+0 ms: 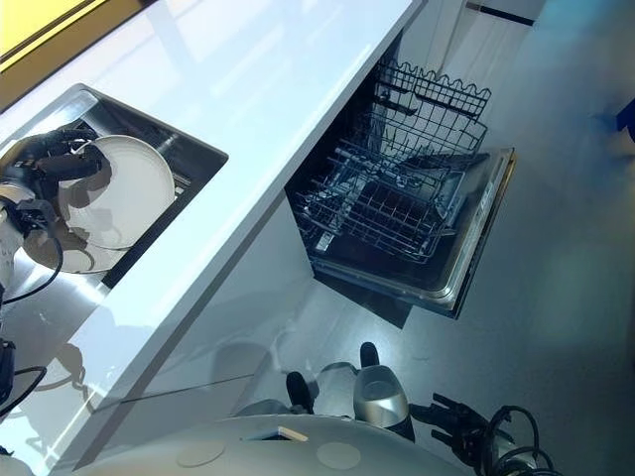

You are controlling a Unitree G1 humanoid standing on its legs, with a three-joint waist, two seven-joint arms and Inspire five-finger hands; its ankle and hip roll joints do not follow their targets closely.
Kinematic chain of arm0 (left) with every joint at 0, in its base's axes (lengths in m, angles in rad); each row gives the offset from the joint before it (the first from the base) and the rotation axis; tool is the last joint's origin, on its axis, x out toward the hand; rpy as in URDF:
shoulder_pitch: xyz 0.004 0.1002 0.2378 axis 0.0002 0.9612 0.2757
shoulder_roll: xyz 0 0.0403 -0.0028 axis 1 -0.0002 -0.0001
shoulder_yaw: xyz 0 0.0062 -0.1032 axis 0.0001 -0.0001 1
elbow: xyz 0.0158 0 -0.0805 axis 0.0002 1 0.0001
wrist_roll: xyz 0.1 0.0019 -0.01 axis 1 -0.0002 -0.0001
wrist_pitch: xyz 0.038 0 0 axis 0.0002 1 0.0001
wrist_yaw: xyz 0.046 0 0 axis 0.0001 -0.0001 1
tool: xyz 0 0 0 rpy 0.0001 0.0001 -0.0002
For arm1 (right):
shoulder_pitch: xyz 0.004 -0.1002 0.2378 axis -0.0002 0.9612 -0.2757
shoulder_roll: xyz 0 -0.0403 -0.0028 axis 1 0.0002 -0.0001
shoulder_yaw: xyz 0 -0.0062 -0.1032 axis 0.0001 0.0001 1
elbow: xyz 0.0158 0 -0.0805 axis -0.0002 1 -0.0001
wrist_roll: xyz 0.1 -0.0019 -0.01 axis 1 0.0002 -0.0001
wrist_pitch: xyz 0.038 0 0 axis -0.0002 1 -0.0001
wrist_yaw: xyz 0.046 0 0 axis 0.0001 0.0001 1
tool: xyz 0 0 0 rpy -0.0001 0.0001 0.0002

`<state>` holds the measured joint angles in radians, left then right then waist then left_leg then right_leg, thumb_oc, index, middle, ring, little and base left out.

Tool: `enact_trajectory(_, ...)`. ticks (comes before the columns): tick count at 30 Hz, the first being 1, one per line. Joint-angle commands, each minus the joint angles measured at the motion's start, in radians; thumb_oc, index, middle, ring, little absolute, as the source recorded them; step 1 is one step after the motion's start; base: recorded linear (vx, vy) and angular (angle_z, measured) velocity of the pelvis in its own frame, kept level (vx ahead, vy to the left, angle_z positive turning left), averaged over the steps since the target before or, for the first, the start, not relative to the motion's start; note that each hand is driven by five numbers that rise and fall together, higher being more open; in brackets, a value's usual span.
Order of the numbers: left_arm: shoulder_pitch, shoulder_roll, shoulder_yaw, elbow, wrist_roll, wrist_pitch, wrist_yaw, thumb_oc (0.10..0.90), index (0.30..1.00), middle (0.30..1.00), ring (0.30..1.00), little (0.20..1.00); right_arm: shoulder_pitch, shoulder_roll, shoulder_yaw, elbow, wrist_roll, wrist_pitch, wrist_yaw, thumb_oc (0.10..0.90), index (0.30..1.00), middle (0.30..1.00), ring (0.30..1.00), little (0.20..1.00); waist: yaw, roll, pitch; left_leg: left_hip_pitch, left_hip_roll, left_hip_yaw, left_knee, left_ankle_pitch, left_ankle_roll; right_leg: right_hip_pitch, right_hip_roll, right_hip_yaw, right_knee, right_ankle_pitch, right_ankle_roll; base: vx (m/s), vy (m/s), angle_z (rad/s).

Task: Pick up plates and place into dishwasher.

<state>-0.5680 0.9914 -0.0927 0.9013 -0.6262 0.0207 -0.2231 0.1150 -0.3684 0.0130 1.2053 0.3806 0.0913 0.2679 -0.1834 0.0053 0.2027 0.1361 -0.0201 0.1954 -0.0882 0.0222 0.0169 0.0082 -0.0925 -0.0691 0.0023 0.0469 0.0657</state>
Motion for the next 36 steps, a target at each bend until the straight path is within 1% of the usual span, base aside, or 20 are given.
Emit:
enact_trajectory(1, -0.096, 0.107, 0.079, -0.011, 0.023, -0.087, -0.008, 0.1, 0.3, 0.3, 0.3, 0.2, 0.045, -0.058, 0.003, -0.006, 0.029, -0.029, -0.003, 0.8, 0.9, 0.9, 0.9, 0.9, -0.023, 0.039, -0.079, -0.106, -0.048, -0.028, 0.164, -0.139, -0.004, -0.05, -0.025, -0.018, 0.128, -0.093, 0.126, -0.05, -0.053, -0.01)
enact_trajectory(4, -0.104, 0.13, 0.086, -0.029, 0.051, -0.122, 0.075, 0.1, 0.3, 0.3, 0.3, 0.2, 0.031, -0.059, -0.011, -0.044, 0.108, -0.049, -0.039, 0.8, 0.9, 0.9, 0.9, 0.9, -0.017, 0.033, -0.09, -0.099, -0.047, -0.027, 0.158, -0.136, -0.007, -0.037, -0.024, -0.021, 0.118, -0.091, 0.125, -0.06, -0.073, 0.0)
enact_trajectory(7, -0.105, 0.137, 0.113, -0.072, 0.113, -0.184, 0.205, 0.1, 0.3, 0.3, 0.3, 0.2, 0.018, -0.061, -0.039, -0.056, 0.15, -0.089, -0.106, 0.8, 0.9, 0.9, 0.9, 0.9, -0.014, 0.029, -0.104, -0.092, -0.043, -0.026, 0.155, -0.134, -0.01, -0.029, -0.022, -0.025, 0.117, -0.093, 0.122, -0.08, -0.077, 0.0)
enact_trajectory(11, -0.114, 0.14, 0.123, -0.151, 0.255, -0.233, 0.347, 0.1, 0.3, 0.3, 0.3, 0.2, 0.006, -0.066, -0.074, -0.048, 0.138, -0.113, -0.182, 0.8, 0.9, 0.9, 0.9, 0.9, -0.009, 0.025, -0.12, -0.084, -0.038, -0.028, 0.15, -0.133, -0.013, -0.019, -0.019, -0.028, 0.12, -0.098, 0.119, -0.08, -0.083, 0.01)
enact_trajectory(12, -0.122, 0.147, 0.123, -0.187, 0.315, -0.256, 0.437, 0.1, 0.3, 0.3, 0.3, 0.2, -0.004, -0.08, -0.102, -0.047, 0.127, -0.114, -0.248, 0.8, 0.9, 0.9, 0.9, 0.9, -0.008, 0.024, -0.128, -0.077, -0.033, -0.029, 0.148, -0.132, -0.016, -0.013, -0.017, -0.03, 0.124, -0.102, 0.116, -0.1, -0.1, 0.02)
enact_trajectory(13, -0.126, 0.148, 0.119, -0.197, 0.33, -0.262, 0.46, 0.1, 0.3, 0.3, 0.3, 0.2, -0.006, -0.085, -0.111, -0.048, 0.118, -0.117, -0.268, 0.8, 0.9, 0.9, 0.9, 0.9, -0.008, 0.024, -0.129, -0.075, -0.031, -0.03, 0.147, -0.132, -0.016, -0.012, -0.016, -0.031, 0.126, -0.104, 0.115, -0.12, -0.124, 0.02)
enact_trajectory(15, -0.133, 0.154, 0.117, -0.259, 0.392, -0.266, 0.557, 0.1, 0.3, 0.3, 0.3, 0.2, -0.016, -0.108, -0.142, -0.061, 0.071, -0.128, -0.375, 0.8, 0.9, 0.9, 0.9, 0.9, -0.006, 0.023, -0.135, -0.067, -0.027, -0.034, 0.145, -0.132, -0.018, -0.006, -0.011, -0.03, 0.132, -0.11, 0.108, -0.1, -0.096, 0.0)
enact_trajectory(16, -0.133, 0.155, 0.117, -0.266, 0.396, -0.265, 0.565, 0.1, 0.3, 0.3, 0.3, 0.2, -0.016, -0.109, -0.145, -0.065, 0.068, -0.122, -0.385, 0.8, 0.9, 0.9, 0.9, 0.9, -0.006, 0.023, -0.135, -0.066, -0.026, -0.034, 0.145, -0.132, -0.018, -0.005, -0.011, -0.03, 0.133, -0.111, 0.107, -0.08, -0.083, 0.0)
enact_trajectory(17, -0.137, 0.16, 0.116, -0.285, 0.409, -0.271, 0.6, 0.1, 0.3, 0.3, 0.3, 0.2, -0.023, -0.127, -0.156, -0.073, 0.03, -0.128, -0.443, 0.8, 0.9, 0.9, 0.9, 0.9, -0.006, 0.022, -0.137, -0.064, -0.024, -0.035, 0.144, -0.131, -0.018, -0.002, -0.008, -0.028, 0.135, -0.113, 0.104, -0.1, -0.121, 0.0)
enact_trajectory(18, -0.153, 0.167, 0.108, -0.322, 0.432, -0.282, 0.662, 0.1, 0.3, 0.3, 0.3, 0.2, -0.034, -0.178, -0.171, -0.099, -0.09, -0.158, -0.552, 0.8, 0.9, 0.9, 0.9, 0.9, -0.008, 0.021, -0.138, -0.052, -0.021, -0.039, 0.14, -0.133, -0.019, 0.008, -0.004, -0.026, 0.138, -0.12, 0.101, -0.17, -0.174, 0.0)
enact_trajectory(20, -0.181, 0.179, 0.083, -0.397, 0.466, -0.271, 0.741, 0.1, 0.3, 0.3, 0.3, 0.2, -0.06, -0.263, -0.171, -0.19, -0.175, -0.181, -0.653, 0.8, 0.9, 0.9, 0.9, 0.9, -0.008, 0.021, -0.139, -0.056, -0.014, -0.044, 0.139, -0.123, -0.025, 0.006, 0.005, -0.019, 0.14, -0.113, 0.092, -0.16, -0.155, 0.01)
enact_trajectory(21, -0.186, 0.179, 0.079, -0.415, 0.48, -0.274, 0.769, 0.1, 0.3, 0.3, 0.3, 0.2, -0.065, -0.279, -0.169, -0.219, -0.199, -0.209, -0.689, 0.8, 0.9, 0.9, 0.9, 0.9, -0.009, 0.021, -0.136, -0.054, -0.013, -0.046, 0.139, -0.122, -0.025, 0.008, 0.007, -0.017, 0.142, -0.114, 0.089, -0.13, -0.127, 0.0)
enact_trajectory(22, -0.191, 0.184, 0.074, -0.45, 0.493, -0.28, 0.806, 0.1, 0.3, 0.3, 0.3, 0.2, -0.078, -0.311, -0.163, -0.305, -0.233, -0.241, -0.746, 0.8, 0.9, 0.9, 0.9, 0.9, -0.011, 0.022, -0.133, -0.049, -0.011, -0.053, 0.137, -0.12, -0.026, 0.012, 0.012, -0.013, 0.145, -0.116, 0.083, -0.12, -0.134, 0.01)
enact_trajectory(24, -0.187, 0.188, 0.086, -0.513, 0.505, -0.28, 0.84, 0.1, 0.3, 0.3, 0.3, 0.2, -0.088, -0.337, -0.155, -0.49, -0.246, -0.25, -0.813, 0.8, 0.9, 0.9, 0.9, 0.9, -0.014, 0.025, -0.134, -0.048, -0.008, -0.058, 0.129, -0.112, -0.029, 0.012, 0.019, -0.008, 0.146, -0.116, 0.077, -0.12, -0.137, 0.0)
enact_trajectory(25, -0.178, 0.185, 0.096, -0.532, 0.514, -0.289, 0.85, 0.1, 0.3, 0.3, 0.3, 0.2, -0.088, -0.34, -0.156, -0.54, -0.264, -0.304, -0.834, 0.8, 0.9, 0.9, 0.9, 0.9, -0.014, 0.026, -0.135, -0.047, -0.008, -0.061, 0.125, -0.109, -0.029, 0.013, 0.022, -0.007, 0.146, -0.117, 0.075, -0.1, -0.147, 0.01)
enact_trajectory(27, -0.165, 0.171, 0.117, -0.576, 0.503, -0.31, 0.86, 0.1, 0.3, 0.3, 0.3, 0.2, -0.107, -0.346, -0.168, -0.731, -0.274, -0.335, -0.813, 0.8, 0.9, 0.9, 0.9, 0.9, -0.016, 0.029, -0.142, -0.044, -0.006, -0.071, 0.113, -0.1, -0.029, 0.017, 0.03, -0.008, 0.143, -0.123, 0.068, -0.09, -0.155, 0.04)
enact_trajectory(29, -0.151, 0.131, 0.123, -0.623, 0.519, -0.335, 0.877, 0.1, 0.3, 0.3, 0.3, 0.2, -0.147, -0.348, -0.154, -0.915, -0.244, -0.39, -0.722, 0.8, 0.9, 0.9, 0.9, 0.9, -0.011, 0.03, -0.156, -0.039, -0.005, -0.082, 0.092, -0.091, -0.029, 0.023, 0.04, -0.014, 0.132, -0.128, 0.061, -0.06, -0.171, -0.02)
enact_trajectory(30, -0.142, 0.116, 0.124, -0.634, 0.541, -0.346, 0.887, 0.1, 0.3, 0.3, 0.3, 0.2, -0.166, -0.35, -0.144, -0.962, -0.232, -0.383, -0.7, 0.8, 0.9, 0.9, 0.9, 0.9, -0.008, 0.029, -0.161, -0.036, -0.005, -0.085, 0.082, -0.086, -0.03, 0.026, 0.043, -0.017, 0.126, -0.128, 0.06, -0.05, -0.173, -0.03)
enact_trajectory(33, -0.134, 0.058, 0.102, -0.691, 0.638, -0.37, 0.901, 0.1, 0.3, 0.3, 0.3, 0.2, -0.29, -0.345, -0.078, -1.106, -0.045, -0.411, -0.526, 0.8, 0.9, 0.9, 0.9, 0.9, 0.01, 0.023, -0.177, -0.031, 0.0, -0.09, 0.046, -0.065, -0.038, 0.035, 0.059, -0.03, 0.103, -0.128, 0.05, -0.05, -0.19, 0.03)
enact_trajectory(36, -0.133, 0.015, 0.068, -0.725, 0.709, -0.373, 0.892, 0.1, 0.3, 0.3, 0.3, 0.2, -0.394, -0.336, -0.025, -1.212, 0.068, -0.393, -0.47, 0.8, 0.9, 0.9, 0.9, 0.9, 0.02, 0.015, -0.183, -0.032, 0.009, -0.094, 0.025, -0.046, -0.046, 0.04, 0.071, -0.039, 0.092, -0.129, 0.042, -0.03, -0.156, 0.16)
